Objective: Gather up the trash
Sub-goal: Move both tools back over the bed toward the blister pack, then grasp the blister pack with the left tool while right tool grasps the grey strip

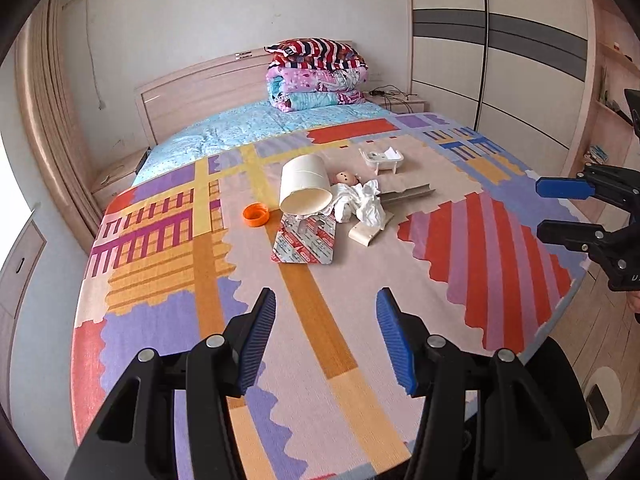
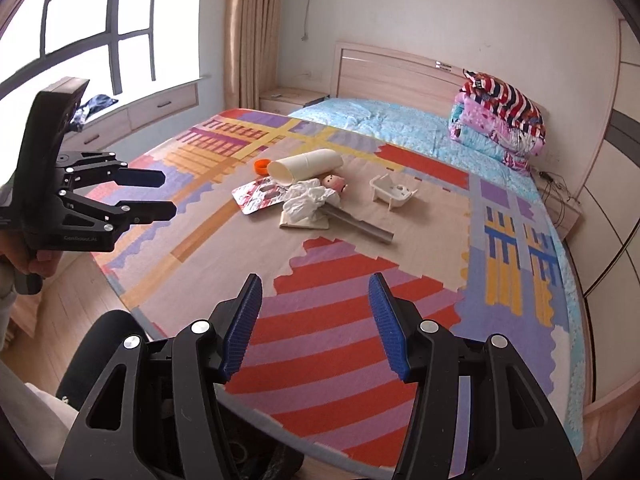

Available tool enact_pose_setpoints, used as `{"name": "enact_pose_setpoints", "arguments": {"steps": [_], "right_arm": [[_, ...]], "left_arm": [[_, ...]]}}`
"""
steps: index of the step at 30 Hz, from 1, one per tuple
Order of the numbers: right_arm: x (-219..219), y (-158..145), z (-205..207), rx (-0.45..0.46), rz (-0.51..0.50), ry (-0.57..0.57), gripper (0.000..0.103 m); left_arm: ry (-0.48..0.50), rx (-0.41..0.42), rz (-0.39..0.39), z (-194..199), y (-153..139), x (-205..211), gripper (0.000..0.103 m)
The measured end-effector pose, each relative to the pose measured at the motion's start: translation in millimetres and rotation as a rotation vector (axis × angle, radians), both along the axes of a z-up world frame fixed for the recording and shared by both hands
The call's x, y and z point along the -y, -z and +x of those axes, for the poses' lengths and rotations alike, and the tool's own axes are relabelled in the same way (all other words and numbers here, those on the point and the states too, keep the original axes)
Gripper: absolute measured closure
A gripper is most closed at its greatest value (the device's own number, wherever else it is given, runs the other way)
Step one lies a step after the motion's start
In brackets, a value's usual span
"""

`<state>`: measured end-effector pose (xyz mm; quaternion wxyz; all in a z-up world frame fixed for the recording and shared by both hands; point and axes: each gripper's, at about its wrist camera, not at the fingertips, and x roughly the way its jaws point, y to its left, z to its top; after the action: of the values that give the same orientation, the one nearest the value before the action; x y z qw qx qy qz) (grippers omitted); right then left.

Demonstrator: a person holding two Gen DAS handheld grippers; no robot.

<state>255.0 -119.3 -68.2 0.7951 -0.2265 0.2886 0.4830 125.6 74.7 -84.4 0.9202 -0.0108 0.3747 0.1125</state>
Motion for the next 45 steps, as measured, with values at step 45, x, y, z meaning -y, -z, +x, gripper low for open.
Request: {"name": "enact_pose_setpoints", "arguments": {"steps": [45], "right_arm": [[-91.7, 71.7, 97.4, -0.055, -0.150, -0.130, 0.067]], "left_arm": [[0.075, -0.111, -0.053, 103.2, 55.3, -53.4, 0.046]]}}
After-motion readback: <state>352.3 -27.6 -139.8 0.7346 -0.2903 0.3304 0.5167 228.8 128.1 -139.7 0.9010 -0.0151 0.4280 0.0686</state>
